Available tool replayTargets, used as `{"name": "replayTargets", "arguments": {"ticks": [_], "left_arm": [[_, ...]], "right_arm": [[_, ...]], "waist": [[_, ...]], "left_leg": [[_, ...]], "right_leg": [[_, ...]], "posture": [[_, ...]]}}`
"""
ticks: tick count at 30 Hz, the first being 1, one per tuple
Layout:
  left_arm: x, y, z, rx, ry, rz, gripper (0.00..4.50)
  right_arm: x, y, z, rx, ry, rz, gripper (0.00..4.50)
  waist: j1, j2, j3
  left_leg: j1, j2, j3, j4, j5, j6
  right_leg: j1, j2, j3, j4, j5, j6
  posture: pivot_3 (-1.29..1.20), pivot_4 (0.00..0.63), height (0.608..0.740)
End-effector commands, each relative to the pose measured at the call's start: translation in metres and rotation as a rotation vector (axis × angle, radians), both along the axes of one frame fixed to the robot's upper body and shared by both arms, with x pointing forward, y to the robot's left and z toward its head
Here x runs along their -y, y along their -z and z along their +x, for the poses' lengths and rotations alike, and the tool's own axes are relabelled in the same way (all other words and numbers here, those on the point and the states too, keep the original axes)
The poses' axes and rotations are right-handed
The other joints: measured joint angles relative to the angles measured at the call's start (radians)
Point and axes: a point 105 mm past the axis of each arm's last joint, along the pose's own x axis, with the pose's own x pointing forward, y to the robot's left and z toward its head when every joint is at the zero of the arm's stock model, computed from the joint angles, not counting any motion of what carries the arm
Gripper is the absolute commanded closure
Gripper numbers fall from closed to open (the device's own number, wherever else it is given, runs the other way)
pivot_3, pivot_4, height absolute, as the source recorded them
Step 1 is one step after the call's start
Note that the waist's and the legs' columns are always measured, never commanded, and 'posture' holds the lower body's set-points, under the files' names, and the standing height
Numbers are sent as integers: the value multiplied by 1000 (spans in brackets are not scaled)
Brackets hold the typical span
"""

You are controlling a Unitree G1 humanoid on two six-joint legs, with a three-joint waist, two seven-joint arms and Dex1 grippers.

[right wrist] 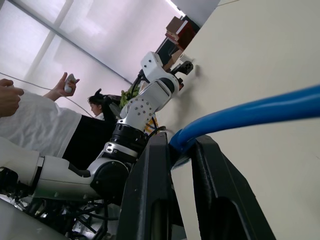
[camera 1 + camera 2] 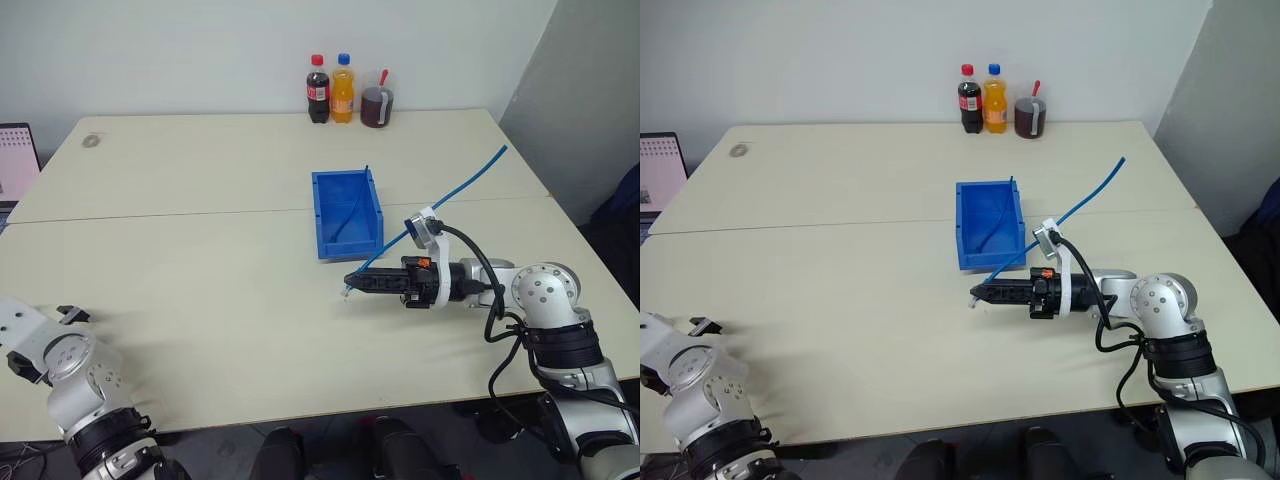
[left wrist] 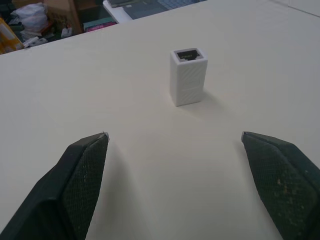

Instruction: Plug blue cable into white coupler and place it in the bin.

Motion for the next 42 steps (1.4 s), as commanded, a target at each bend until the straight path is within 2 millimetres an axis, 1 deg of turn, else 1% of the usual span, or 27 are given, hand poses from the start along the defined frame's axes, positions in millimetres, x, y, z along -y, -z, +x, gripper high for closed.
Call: {"name": "replayTargets", "arguments": {"ticks": [1,9,21,27,33,37,42], "left_arm": [[-7,-15,2,20,-13,48,21],[-13,-20,2,28,-14,51,21],[-21,-29,2,45,-35,55,21],[-39,-31,-3,59,-72,51,21],[-54,-35,8,81,-34,32,21],[-54,-38,19,82,-3,39,21],[-54,-36,22,83,7,33,21]], "right_arm": [[2,-15,-3,53,-3,26,4226],[0,-21,-3,68,-2,41,4226],[0,-20,0,65,28,41,4226],[4,-18,3,61,57,24,4226],[5,-19,3,58,67,24,4226],[6,-20,4,56,73,24,4226],[6,-20,4,60,77,23,4226]], "waist": [[-1,0,0],[-1,0,0],[-1,0,0],[-1,-1,0],[-1,-1,0],[-1,-1,0],[-1,-1,0]], "left_leg": [[0,0,0,0,0,0],[0,0,0,0,0,0],[0,0,0,0,0,0],[0,0,0,0,0,0],[0,0,0,0,0,0],[0,0,0,0,0,0],[-1,0,0,-1,0,0]], "right_leg": [[0,0,0,0,0,0],[0,0,0,0,0,0],[0,0,0,0,0,0],[-1,0,-1,0,0,0],[-1,0,-1,0,0,0],[-1,-1,-2,0,0,0],[-1,-2,-2,0,0,0]], "posture": [[0,150,740],[0,150,740],[0,150,740],[0,150,740],[0,150,740],[0,150,740],[0,150,740]]}}
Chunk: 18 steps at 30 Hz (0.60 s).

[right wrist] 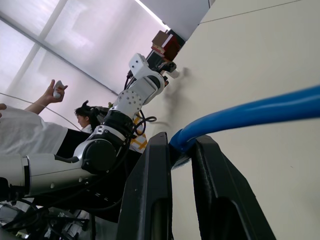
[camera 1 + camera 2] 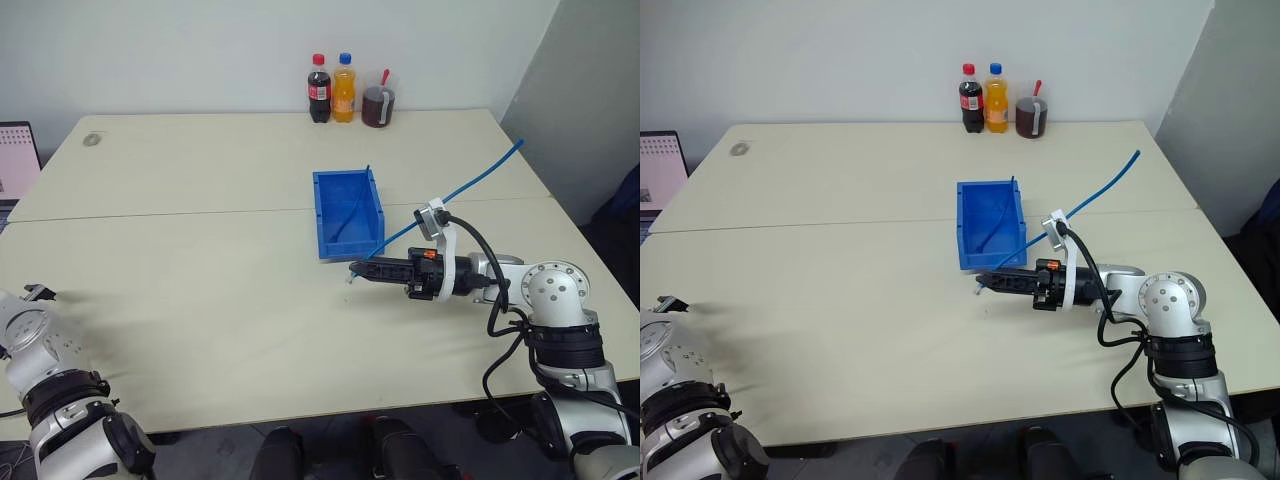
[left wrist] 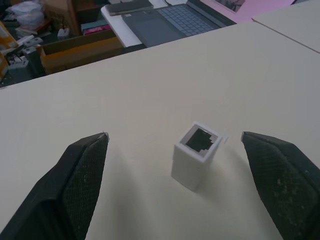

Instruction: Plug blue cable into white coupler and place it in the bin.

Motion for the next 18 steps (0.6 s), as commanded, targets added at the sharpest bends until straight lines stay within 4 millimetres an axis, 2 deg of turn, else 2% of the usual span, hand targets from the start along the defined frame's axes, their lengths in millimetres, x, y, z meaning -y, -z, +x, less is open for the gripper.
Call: {"name": "replayTargets", "arguments": {"ticks": [1,7,13,18], "left_arm": [[-7,-15,0,35,-4,43,21],[-10,-6,-2,62,-17,-2,21],[-8,5,1,187,-76,-95,21],[-7,6,9,214,-89,-117,21]], "right_arm": [[1,-13,-2,51,-2,24,4226],[2,-13,-2,52,1,22,4226],[1,-13,-2,51,-1,21,4226],[-1,-13,-3,50,-4,22,4226]], "waist": [[0,0,0],[-1,0,0],[2,0,0],[7,0,0]], "left_leg": [[0,0,0,0,0,0],[0,0,0,0,0,0],[0,0,0,0,0,0],[0,-2,0,0,0,0]], "right_leg": [[0,0,0,0,0,0],[0,-1,0,0,0,0],[0,-3,-1,0,0,0],[0,-3,-1,1,0,0]], "posture": [[0,150,740],[0,150,740],[0,150,740],[0,150,740]]}}
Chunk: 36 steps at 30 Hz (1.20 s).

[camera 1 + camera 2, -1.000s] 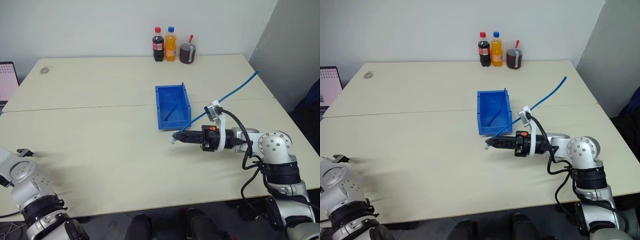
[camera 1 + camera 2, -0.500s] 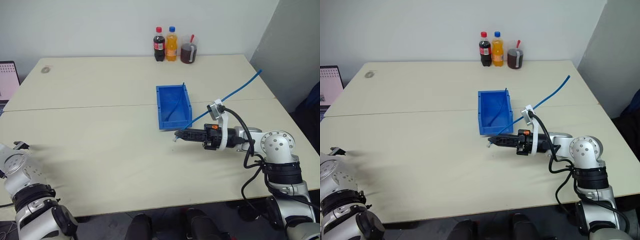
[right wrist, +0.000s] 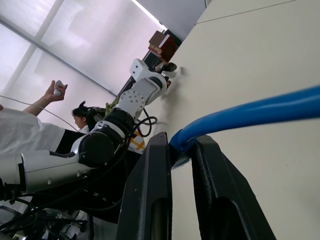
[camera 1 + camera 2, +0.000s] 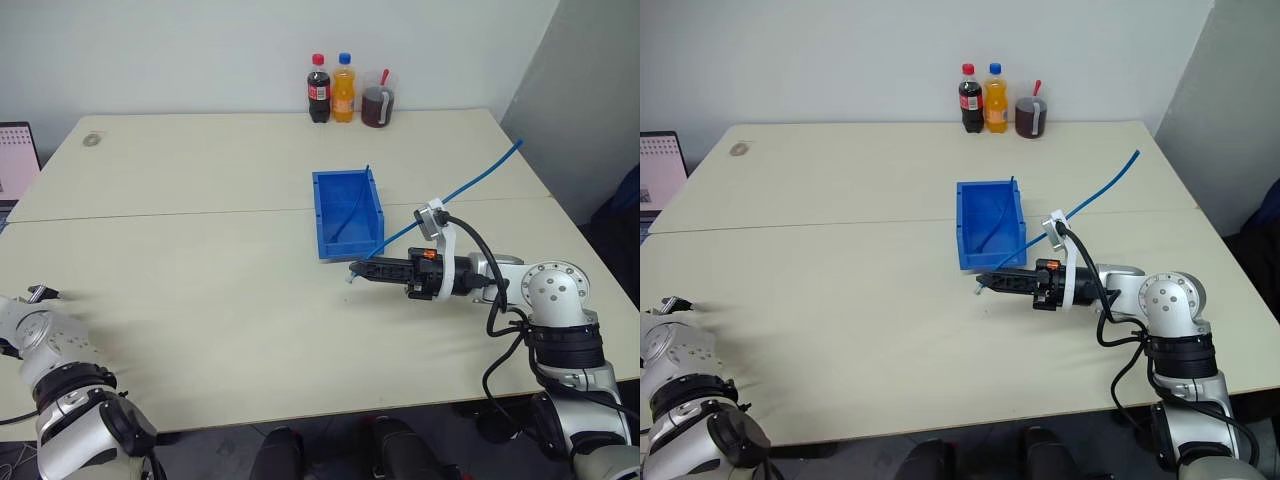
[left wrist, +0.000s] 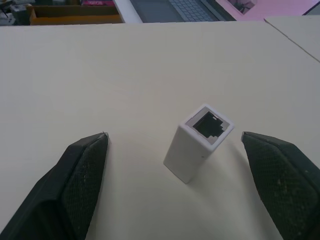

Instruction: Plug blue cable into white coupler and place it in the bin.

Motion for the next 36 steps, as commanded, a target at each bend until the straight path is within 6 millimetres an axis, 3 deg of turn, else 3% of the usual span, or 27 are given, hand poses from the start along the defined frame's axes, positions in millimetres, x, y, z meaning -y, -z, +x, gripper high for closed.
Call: {"name": "replayTargets", "arguments": {"ticks": [1,5,8,22,36], "left_arm": [[-6,-9,2,36,-27,8,21],[-8,-7,2,28,-39,-9,21],[-8,-5,3,19,-39,-23,493],[2,0,16,-49,58,-28,3429],[18,-4,24,-262,292,152,3468]], "right_arm": [[-1,-14,-4,52,-14,30,4226],[-2,-14,-3,55,-7,32,4226],[-1,-13,-3,53,-2,33,4226],[-3,-10,-1,45,13,34,4226],[-6,-8,2,48,24,37,4226]], "waist": [[1,0,0],[2,0,0],[2,0,0],[12,0,0],[9,0,0]], "left_leg": [[0,0,0,0,0,0],[0,0,0,0,0,0],[0,0,0,0,0,0],[0,0,-1,0,0,0],[0,0,0,0,0,0]], "right_leg": [[0,0,0,0,0,0],[0,0,0,0,0,0],[0,0,0,1,0,0],[0,-1,-2,1,0,0],[0,-1,-1,1,3,-4]], "posture": [[0,150,740],[0,150,740],[0,150,740],[0,150,740],[0,150,740]]}}
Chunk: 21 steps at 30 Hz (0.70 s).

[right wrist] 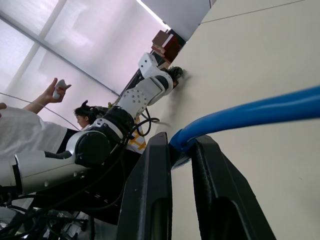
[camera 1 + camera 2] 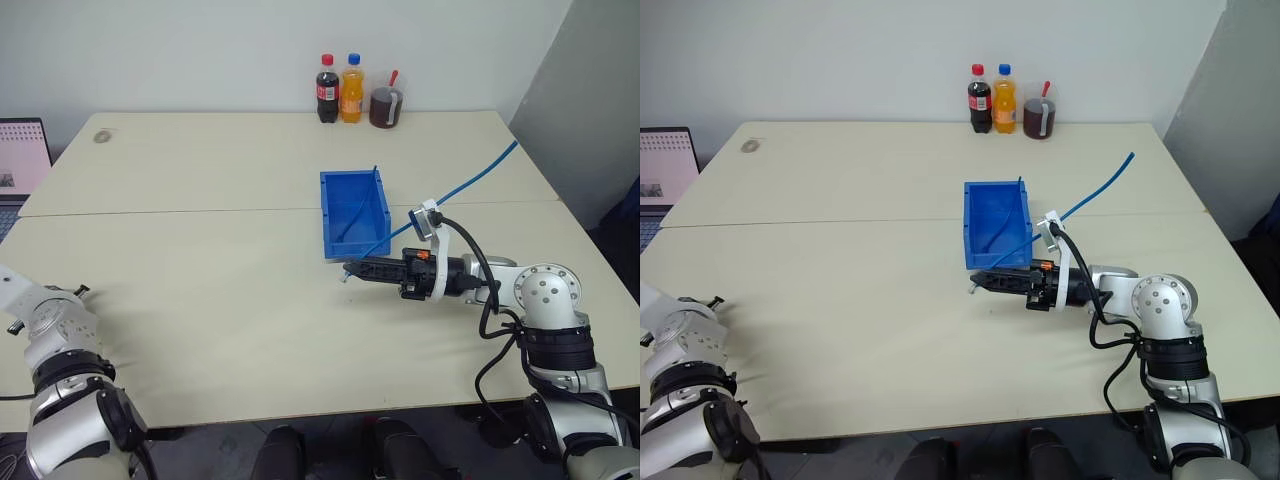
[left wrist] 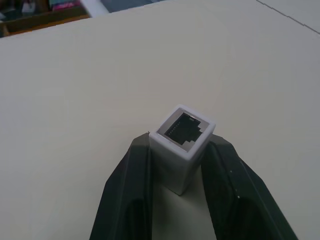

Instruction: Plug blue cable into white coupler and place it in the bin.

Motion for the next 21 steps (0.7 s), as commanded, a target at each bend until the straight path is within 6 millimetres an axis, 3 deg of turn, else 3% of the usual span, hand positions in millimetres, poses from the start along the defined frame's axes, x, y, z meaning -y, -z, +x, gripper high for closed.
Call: {"name": "replayTargets", "arguments": {"ticks": [1,10,18,19,21], "left_arm": [[5,-3,2,-55,69,51,3468],[71,5,40,-23,490,61,3468],[78,12,38,-33,557,56,3468],[78,12,38,-33,559,52,2770],[78,13,37,-30,561,45,2393]], "right_arm": [[1,-8,1,41,15,23,4226],[-2,-7,1,42,17,29,4226],[-1,-6,0,42,22,30,4226],[-2,-6,0,42,22,30,4226],[-2,-6,-1,42,22,31,4226]], "waist": [[0,0,0],[7,0,0],[4,0,0],[4,0,0],[3,0,0]], "left_leg": [[0,0,0,0,0,0],[0,-2,-1,1,0,0],[0,-3,-1,0,0,0],[0,-3,-1,0,0,0],[0,-3,-1,0,0,0]], "right_leg": [[0,0,0,0,0,0],[1,-2,-1,0,0,0],[1,-2,0,0,0,1],[1,-2,0,0,0,1],[1,-2,0,0,-1,2]], "posture": [[0,150,740],[0,150,740],[0,150,740],[0,150,740],[0,150,740]]}}
